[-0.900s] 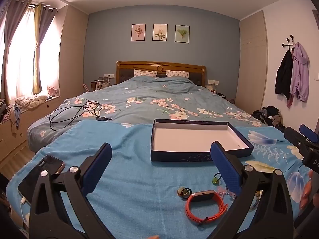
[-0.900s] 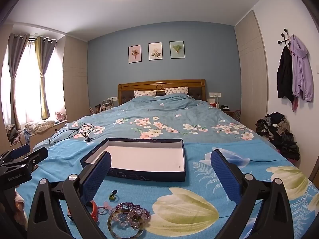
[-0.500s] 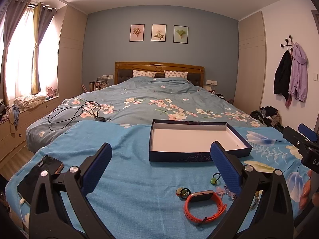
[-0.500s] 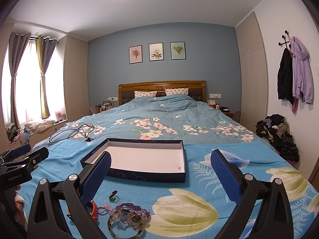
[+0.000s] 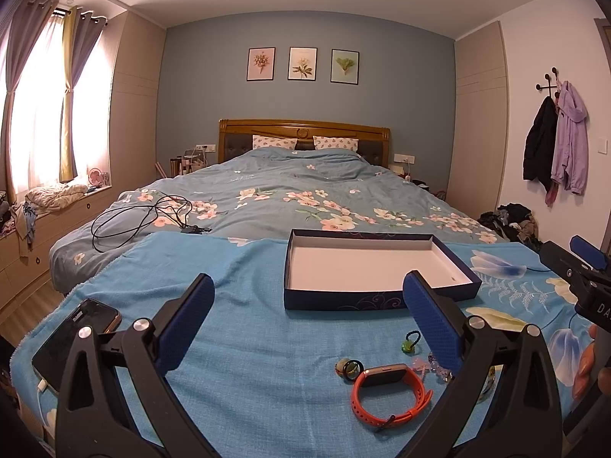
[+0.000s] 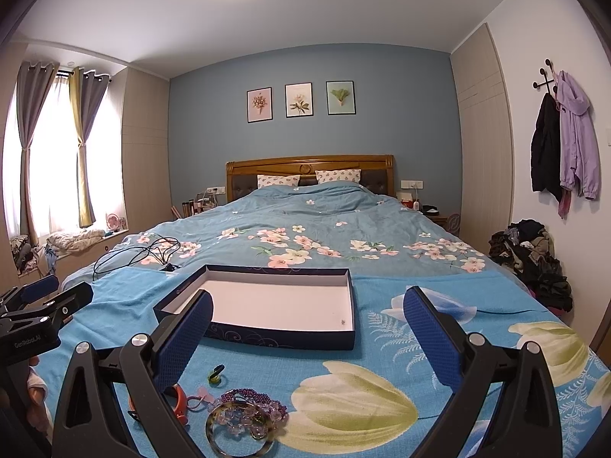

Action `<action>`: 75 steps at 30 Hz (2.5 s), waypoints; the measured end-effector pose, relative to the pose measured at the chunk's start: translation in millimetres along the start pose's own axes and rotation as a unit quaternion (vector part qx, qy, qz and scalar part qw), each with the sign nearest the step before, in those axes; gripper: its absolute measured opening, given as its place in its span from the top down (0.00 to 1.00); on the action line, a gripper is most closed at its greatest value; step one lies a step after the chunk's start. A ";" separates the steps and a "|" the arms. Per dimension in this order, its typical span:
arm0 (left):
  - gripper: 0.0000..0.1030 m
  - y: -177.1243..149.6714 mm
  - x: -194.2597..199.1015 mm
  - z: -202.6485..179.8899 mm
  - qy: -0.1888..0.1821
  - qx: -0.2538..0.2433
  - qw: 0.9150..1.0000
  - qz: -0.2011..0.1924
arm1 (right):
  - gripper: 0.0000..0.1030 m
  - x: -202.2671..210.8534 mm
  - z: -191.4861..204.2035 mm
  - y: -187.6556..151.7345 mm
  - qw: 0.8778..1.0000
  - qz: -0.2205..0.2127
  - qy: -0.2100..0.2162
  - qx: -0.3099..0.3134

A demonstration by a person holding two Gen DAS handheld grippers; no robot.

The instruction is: Organize jewelry

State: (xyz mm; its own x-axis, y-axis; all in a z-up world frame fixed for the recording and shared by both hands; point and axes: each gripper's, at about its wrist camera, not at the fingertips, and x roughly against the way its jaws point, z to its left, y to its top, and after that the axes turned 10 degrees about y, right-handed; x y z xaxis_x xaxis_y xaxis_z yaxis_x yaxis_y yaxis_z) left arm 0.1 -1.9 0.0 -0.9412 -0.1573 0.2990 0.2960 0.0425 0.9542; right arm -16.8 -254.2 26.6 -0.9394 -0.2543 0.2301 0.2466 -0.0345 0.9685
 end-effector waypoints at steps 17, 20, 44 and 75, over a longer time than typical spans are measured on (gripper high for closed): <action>0.06 -0.7 0.9 -0.1 -0.001 0.001 1.000 0.000 | 0.06 1.6 2.9 0.0 1.000 0.000 0.000 0.001; 0.06 -0.6 0.9 0.0 -0.001 0.001 1.000 0.000 | 0.06 1.3 3.1 -0.1 1.000 0.000 0.000 0.001; 0.06 -3.5 -0.6 -0.2 0.000 0.000 1.000 0.001 | 0.06 1.7 5.8 -2.1 1.000 0.003 0.002 -0.001; 0.06 -45.0 -52.6 -15.1 -0.067 -0.058 0.987 0.136 | 0.08 -30.2 1.1 -44.6 0.986 0.155 0.065 0.001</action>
State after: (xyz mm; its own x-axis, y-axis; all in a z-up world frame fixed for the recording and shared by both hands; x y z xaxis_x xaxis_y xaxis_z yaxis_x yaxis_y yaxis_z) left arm 38.7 -10.4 -58.8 -0.8346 -0.0241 0.5503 0.5508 -0.0497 0.8332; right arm 0.2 -243.9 -23.4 -0.7804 -0.3749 0.5004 0.5161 0.0657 0.8540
